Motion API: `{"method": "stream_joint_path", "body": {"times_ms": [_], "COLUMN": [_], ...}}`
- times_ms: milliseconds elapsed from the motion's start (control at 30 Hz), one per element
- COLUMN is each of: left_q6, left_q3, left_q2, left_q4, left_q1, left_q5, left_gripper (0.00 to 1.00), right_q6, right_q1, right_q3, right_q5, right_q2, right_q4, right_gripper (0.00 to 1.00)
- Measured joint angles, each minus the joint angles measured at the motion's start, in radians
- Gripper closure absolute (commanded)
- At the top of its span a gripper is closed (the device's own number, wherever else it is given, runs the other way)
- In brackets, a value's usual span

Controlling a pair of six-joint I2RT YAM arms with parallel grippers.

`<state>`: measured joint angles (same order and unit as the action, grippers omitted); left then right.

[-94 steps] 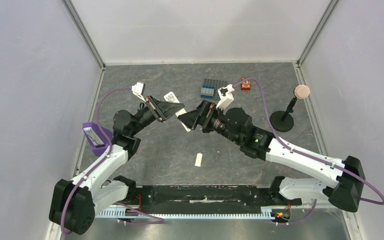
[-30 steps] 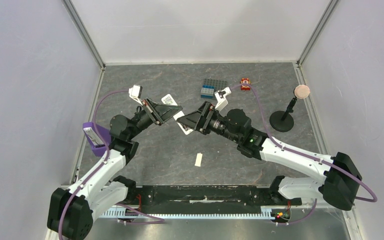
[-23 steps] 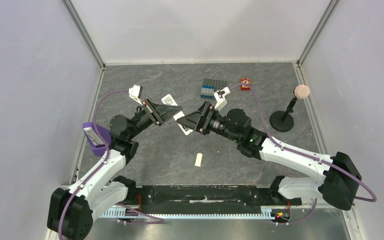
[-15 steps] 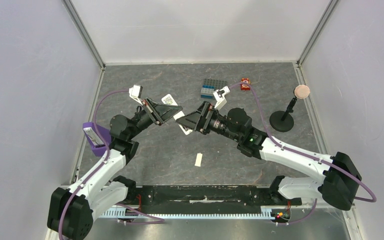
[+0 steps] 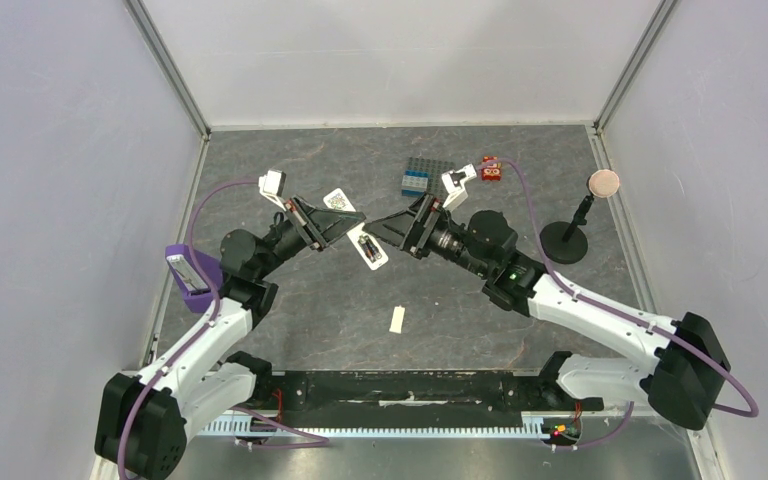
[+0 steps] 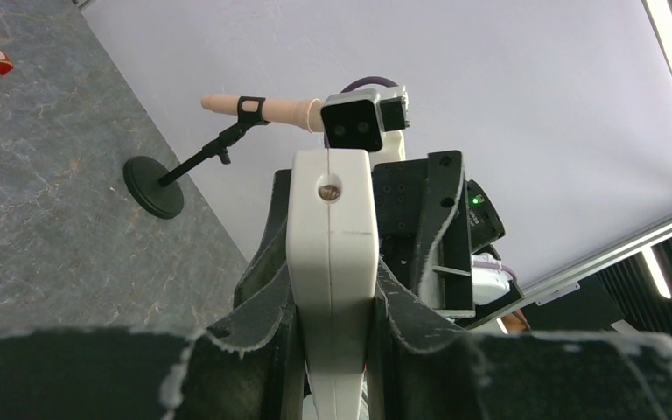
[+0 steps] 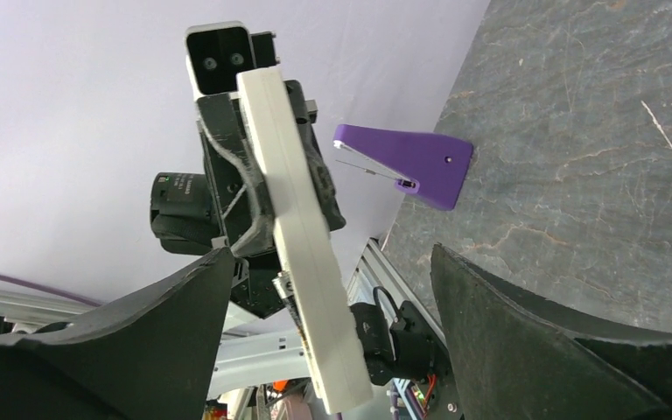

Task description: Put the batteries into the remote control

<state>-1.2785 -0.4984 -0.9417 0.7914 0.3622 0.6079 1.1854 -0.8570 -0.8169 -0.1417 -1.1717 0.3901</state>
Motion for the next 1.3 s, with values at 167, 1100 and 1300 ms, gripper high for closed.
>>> {"method": "stream_joint_path", "body": {"times_ms": [167, 1100, 1300], "left_q6": [0.0, -0.007, -0.007], "left_q3": [0.005, 0.008, 0.008], "left_q2": [0.0, -0.012, -0.012], "left_q4": [0.012, 0.013, 0.013], "left_q1": [0.0, 0.0, 0.0], "left_q5": [0.004, 0.004, 0.003], "left_gripper": [0.98, 0.98, 0.98], "right_q6": [0.002, -0.004, 0.008], "right_q1": [0.002, 0.003, 0.003], "right_q3": [0.0, 0.0, -0.001], "right_q5": [-0.005, -0.04, -0.043], "right_q2": [-0.03, -0.05, -0.045], "right_q4": [-0.017, -0.026, -0.026], "right_gripper": [0.24, 0.08, 0.07]}}
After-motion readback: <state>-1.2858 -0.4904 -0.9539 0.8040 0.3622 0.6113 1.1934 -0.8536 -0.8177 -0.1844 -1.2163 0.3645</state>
